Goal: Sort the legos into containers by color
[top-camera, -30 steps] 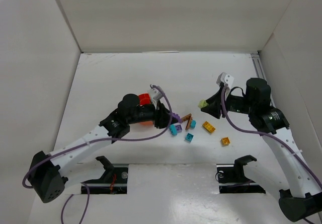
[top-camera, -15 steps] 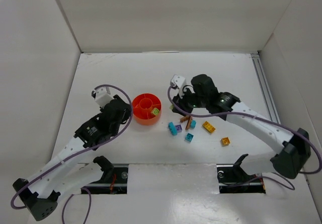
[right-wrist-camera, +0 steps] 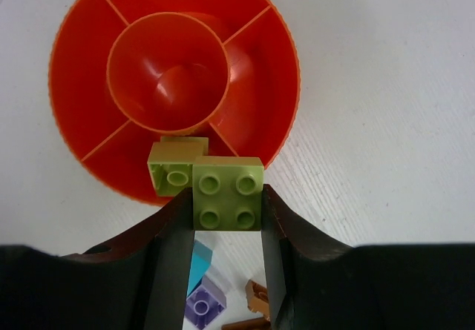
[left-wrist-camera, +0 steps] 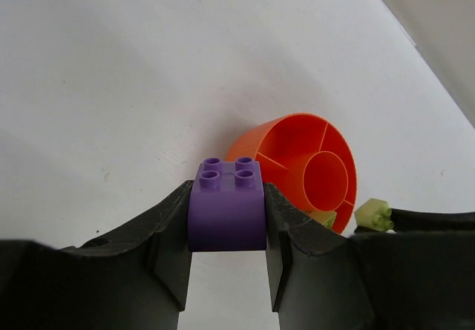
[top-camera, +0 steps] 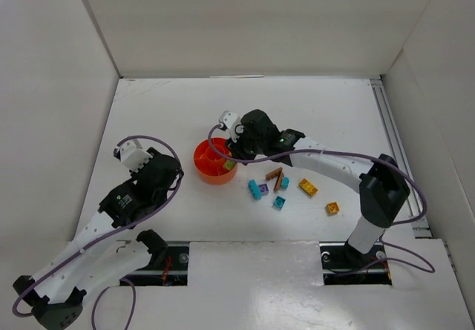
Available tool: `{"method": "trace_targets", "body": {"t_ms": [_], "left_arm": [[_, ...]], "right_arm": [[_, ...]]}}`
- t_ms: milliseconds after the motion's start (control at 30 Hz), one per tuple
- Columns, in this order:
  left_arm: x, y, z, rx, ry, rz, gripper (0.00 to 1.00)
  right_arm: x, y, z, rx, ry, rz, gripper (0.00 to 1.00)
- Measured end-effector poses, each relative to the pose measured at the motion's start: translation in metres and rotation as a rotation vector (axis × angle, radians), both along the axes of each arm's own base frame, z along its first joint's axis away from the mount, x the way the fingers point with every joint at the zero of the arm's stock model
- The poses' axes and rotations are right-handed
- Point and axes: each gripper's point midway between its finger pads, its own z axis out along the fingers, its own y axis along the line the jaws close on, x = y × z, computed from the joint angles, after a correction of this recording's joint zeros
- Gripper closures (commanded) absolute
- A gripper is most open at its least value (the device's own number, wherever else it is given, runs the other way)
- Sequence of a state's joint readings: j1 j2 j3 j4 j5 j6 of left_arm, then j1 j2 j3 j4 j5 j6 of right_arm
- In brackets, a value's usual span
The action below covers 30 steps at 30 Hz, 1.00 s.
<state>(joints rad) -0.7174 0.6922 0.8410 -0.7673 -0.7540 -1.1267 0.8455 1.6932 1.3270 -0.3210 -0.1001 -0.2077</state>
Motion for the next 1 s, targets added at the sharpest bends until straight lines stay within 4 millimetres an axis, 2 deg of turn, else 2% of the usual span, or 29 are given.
{"method": "trace_targets", "body": {"t_ms": [333,767,933,967,1000], "left_arm": [[-0.001,0.002,0.005,-0.008,-0.023,-0.002,0.82],[0.0,-0.002,0.005,0.003,-0.015,-0.028,0.83],[0.0,-0.002,0.005,0.009,-0.014,-0.034,0.83],[0.0,-0.003,0.005,0.008,-0.013,-0.036,0.83],[0.0,-0.003,0.005,0.007,-0.014,-0.038,0.83]], "right_arm": [[0.011,0.007,-0.02,-0.053,-0.017,-0.024,1.0],[-0.006,0.016,-0.024,-0.128,-0.07,0.001,1.0],[-0.003,0.013,-0.024,-0.141,-0.081,-0.018,0.84],[-0.002,0.012,-0.024,-0.144,-0.082,-0.022,0.78],[-0.002,0.012,-0.024,-0.145,-0.084,-0.024,0.78]]}}
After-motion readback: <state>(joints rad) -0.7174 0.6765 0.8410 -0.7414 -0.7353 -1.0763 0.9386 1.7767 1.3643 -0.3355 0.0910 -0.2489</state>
